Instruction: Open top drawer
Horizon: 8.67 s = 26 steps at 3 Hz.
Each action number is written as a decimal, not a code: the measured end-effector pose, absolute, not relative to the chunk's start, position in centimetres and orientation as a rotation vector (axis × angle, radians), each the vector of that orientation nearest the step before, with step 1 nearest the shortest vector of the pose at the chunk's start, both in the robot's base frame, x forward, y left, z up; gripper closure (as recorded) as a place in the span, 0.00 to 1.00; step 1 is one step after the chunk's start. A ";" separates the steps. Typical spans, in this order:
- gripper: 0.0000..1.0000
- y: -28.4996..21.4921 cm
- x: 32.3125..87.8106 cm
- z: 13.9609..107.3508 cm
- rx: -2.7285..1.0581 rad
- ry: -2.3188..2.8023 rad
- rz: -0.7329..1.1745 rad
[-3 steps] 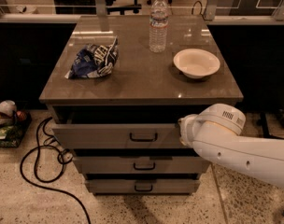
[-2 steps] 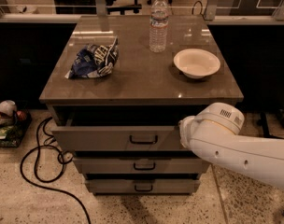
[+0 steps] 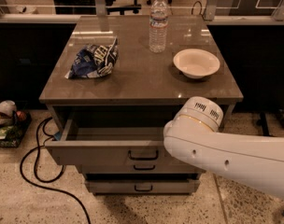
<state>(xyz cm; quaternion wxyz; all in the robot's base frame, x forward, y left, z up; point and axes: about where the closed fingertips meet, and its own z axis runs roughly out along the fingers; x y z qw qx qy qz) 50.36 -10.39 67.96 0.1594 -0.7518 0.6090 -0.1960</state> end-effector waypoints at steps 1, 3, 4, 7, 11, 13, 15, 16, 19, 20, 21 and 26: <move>1.00 -10.2 49.0 68.0 -2.179 1.781 -0.563; 1.00 -10.7 40.5 67.6 -2.271 2.015 -0.524; 1.00 -10.7 40.4 67.5 -2.269 2.018 -0.523; 0.35 -10.8 40.3 67.5 -2.271 2.019 -0.524; 0.00 -10.7 40.8 68.9 -2.276 1.974 -0.514; 0.18 -12.1 42.9 77.2 -2.150 1.784 -0.575; 0.64 -11.7 43.0 76.9 -2.170 1.757 -0.568; 0.87 -11.6 43.0 76.7 -2.174 1.759 -0.563; 1.00 -15.3 48.8 74.0 -2.040 1.856 -0.359; 1.00 -17.7 50.9 72.6 -1.974 1.919 -0.279; 1.00 -18.3 50.8 72.0 -1.983 1.944 -0.263; 1.00 -20.7 41.3 64.7 -2.235 2.034 -0.145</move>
Offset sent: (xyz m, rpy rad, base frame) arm -0.1492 0.0038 -0.0045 -0.2180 0.3194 -0.1951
